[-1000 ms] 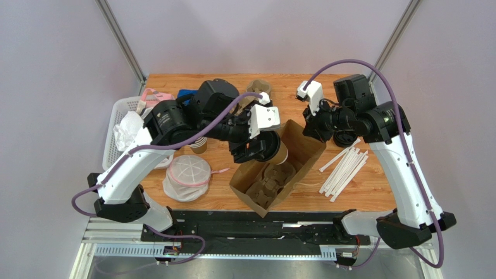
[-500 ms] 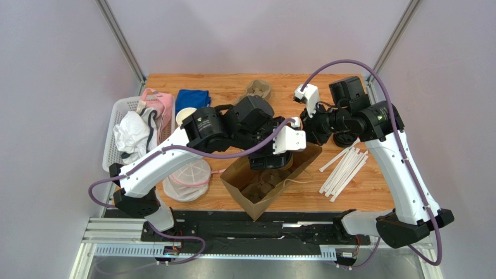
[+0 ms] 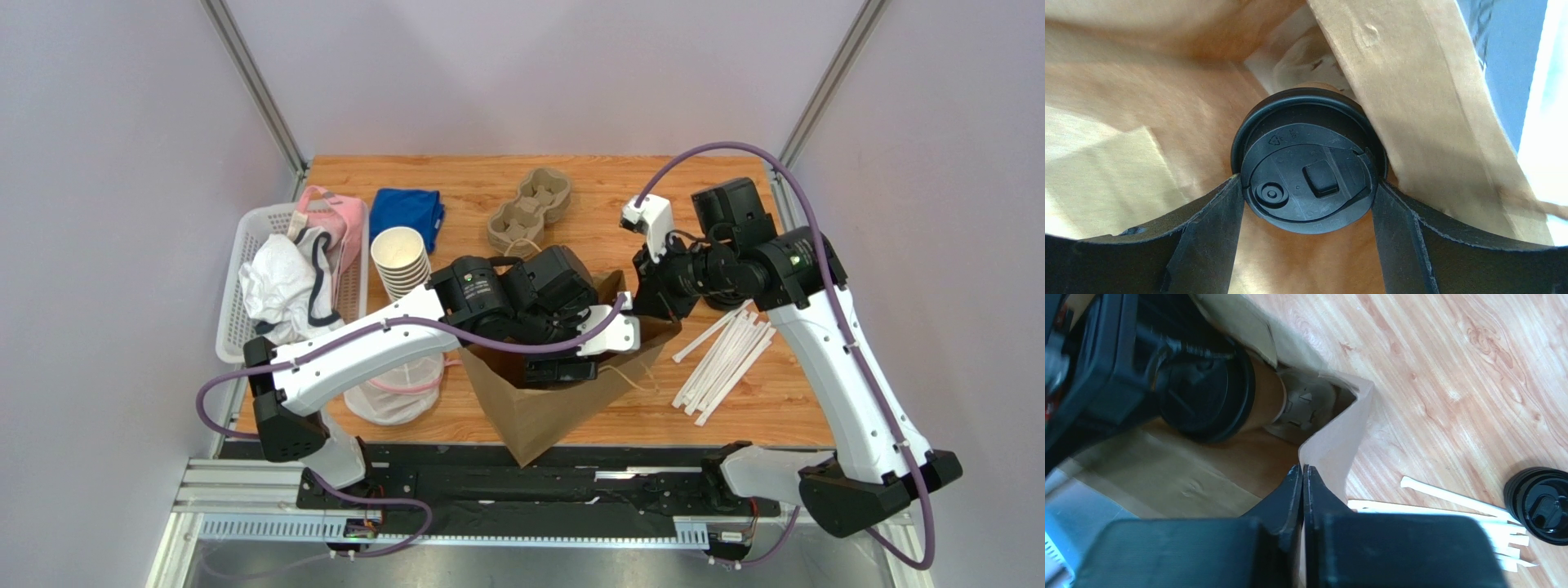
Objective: Pack the takeout coffee
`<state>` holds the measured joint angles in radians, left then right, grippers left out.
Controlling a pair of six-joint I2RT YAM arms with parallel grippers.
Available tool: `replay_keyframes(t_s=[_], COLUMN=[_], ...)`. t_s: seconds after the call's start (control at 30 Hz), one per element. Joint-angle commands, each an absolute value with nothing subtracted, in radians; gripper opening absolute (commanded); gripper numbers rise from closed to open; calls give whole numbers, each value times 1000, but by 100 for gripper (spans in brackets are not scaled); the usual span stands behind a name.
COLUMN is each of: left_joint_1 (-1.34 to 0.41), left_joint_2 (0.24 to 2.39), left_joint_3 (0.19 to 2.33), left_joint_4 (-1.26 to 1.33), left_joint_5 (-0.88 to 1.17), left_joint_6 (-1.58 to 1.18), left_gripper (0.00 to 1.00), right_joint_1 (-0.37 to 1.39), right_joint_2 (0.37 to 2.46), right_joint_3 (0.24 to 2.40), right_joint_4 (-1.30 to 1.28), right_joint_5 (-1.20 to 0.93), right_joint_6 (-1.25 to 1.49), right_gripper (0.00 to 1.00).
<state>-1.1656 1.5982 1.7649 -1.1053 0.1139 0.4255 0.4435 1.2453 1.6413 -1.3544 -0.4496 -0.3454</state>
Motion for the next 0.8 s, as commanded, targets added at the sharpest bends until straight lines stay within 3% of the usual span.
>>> replay_keyframes(t_s=[0.0, 0.07, 0.1, 0.17, 0.5, 0.77], left_joint_1=[-1172, -1170, -1172, -1170, -1172, -1167], left_joint_2=[1485, 1470, 1463, 1459, 1460, 1470], left_joint_3=[1700, 1684, 1677, 1677, 1669, 1657], left_joint_4=[-1049, -1052, -1057, -1061, -1089, -1095], left_joint_5=[139, 170, 179, 205, 255, 249], left_joint_6=[472, 486, 503, 520, 563, 565], left_gripper=[0, 0, 0, 0, 0, 0], right_joint_1=[442, 445, 445, 445, 452, 552], right_joint_2=[1154, 1152, 1170, 1204, 1364, 1459], right_joint_3=[1614, 1634, 1672, 1721, 1864, 1850], right_joint_4=[-1623, -1618, -1611, -1583, -1450, -1402], right_joint_5=[-456, -410, -400, -390, -471, -534], right_joint_6=[-363, -377, -380, -383, -601, -755], right_gripper=[31, 59, 78, 86, 95, 86])
